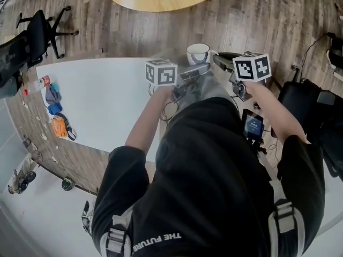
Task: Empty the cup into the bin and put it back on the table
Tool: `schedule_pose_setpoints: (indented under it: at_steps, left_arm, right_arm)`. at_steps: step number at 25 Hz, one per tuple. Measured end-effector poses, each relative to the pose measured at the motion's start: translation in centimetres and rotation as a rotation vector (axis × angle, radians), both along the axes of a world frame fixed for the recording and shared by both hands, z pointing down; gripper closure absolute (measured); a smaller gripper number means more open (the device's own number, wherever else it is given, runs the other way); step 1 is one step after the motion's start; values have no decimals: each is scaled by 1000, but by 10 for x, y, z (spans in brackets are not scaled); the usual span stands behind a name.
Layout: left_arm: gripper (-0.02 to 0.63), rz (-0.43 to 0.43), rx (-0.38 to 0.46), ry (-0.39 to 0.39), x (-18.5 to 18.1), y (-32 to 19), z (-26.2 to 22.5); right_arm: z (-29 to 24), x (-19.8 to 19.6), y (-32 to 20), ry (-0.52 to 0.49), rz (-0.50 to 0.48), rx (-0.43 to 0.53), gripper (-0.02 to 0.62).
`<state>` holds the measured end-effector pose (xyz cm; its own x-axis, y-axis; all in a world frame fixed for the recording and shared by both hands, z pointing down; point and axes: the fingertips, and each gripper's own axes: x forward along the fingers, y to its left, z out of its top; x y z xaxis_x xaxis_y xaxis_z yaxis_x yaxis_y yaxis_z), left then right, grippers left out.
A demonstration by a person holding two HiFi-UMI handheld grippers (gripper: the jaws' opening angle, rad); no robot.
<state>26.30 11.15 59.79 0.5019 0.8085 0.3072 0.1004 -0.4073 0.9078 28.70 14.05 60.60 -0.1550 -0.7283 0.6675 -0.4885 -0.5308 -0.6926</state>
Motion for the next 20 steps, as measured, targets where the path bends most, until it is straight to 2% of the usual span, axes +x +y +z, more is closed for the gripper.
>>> schedule_pose_setpoints:
  at_steps: [7, 20]
  left_arm:
    - [242, -36, 0, 42, 5, -7, -2]
    - [242, -33, -5, -2, 5, -6, 3]
  right_arm:
    - [-3, -3, -4, -164, 46, 45, 543]
    - [3, -4, -3, -212, 23, 28, 541]
